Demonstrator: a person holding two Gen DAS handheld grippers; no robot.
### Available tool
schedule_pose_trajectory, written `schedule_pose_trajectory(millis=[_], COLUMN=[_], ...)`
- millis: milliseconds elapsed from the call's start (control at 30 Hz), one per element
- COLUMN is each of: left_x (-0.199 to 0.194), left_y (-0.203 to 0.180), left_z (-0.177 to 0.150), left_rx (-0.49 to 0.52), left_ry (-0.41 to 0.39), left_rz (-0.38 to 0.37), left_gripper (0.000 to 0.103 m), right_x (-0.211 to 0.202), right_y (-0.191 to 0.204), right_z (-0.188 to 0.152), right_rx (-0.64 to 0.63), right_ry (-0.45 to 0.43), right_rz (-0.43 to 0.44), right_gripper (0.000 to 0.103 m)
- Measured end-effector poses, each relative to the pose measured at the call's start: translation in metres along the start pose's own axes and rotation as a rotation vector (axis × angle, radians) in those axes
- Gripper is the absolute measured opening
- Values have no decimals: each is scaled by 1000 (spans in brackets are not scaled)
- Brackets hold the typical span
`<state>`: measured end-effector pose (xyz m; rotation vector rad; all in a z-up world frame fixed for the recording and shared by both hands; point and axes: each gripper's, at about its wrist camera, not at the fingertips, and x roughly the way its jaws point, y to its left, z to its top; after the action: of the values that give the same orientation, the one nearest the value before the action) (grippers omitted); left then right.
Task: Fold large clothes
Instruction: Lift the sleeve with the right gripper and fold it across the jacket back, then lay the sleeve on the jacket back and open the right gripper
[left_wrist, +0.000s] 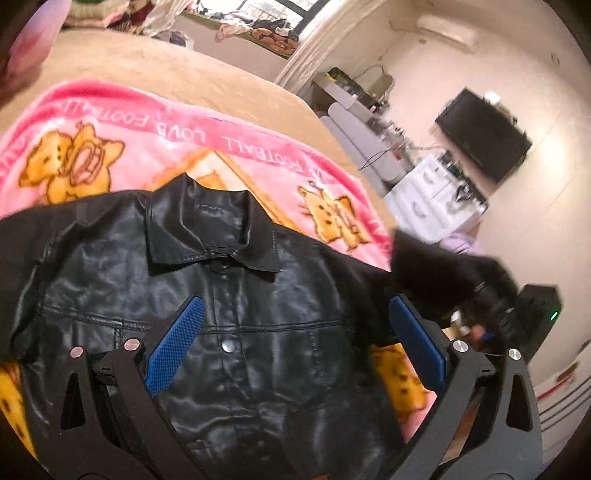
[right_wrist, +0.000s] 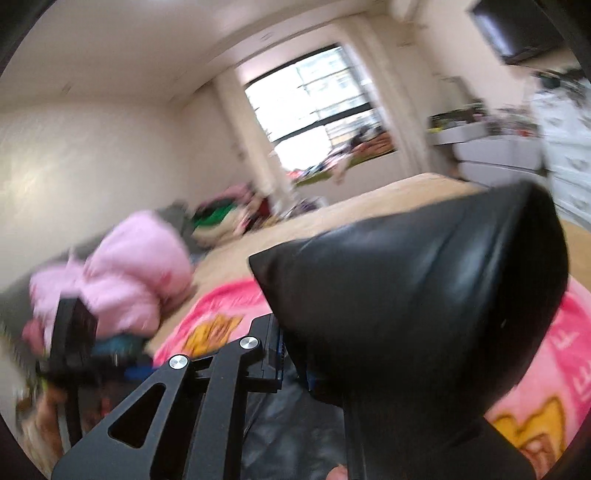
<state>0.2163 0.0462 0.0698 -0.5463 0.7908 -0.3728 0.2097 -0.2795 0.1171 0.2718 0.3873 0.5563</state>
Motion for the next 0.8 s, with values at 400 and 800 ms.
schedule_pose_trajectory(millis=[400, 800], left_x=[1, 20], left_y=[41, 66], left_z=[-20, -30], left_rx=[-45, -90], left_ry=[47, 129], left_rz=[-36, -30], left_gripper=[94, 94], right_x=[90, 83], right_y=[94, 124], right_z=[-84, -123], right_rx=[-216, -101], right_ry=[372, 577], right_rz=[129, 124], right_gripper=[8, 89])
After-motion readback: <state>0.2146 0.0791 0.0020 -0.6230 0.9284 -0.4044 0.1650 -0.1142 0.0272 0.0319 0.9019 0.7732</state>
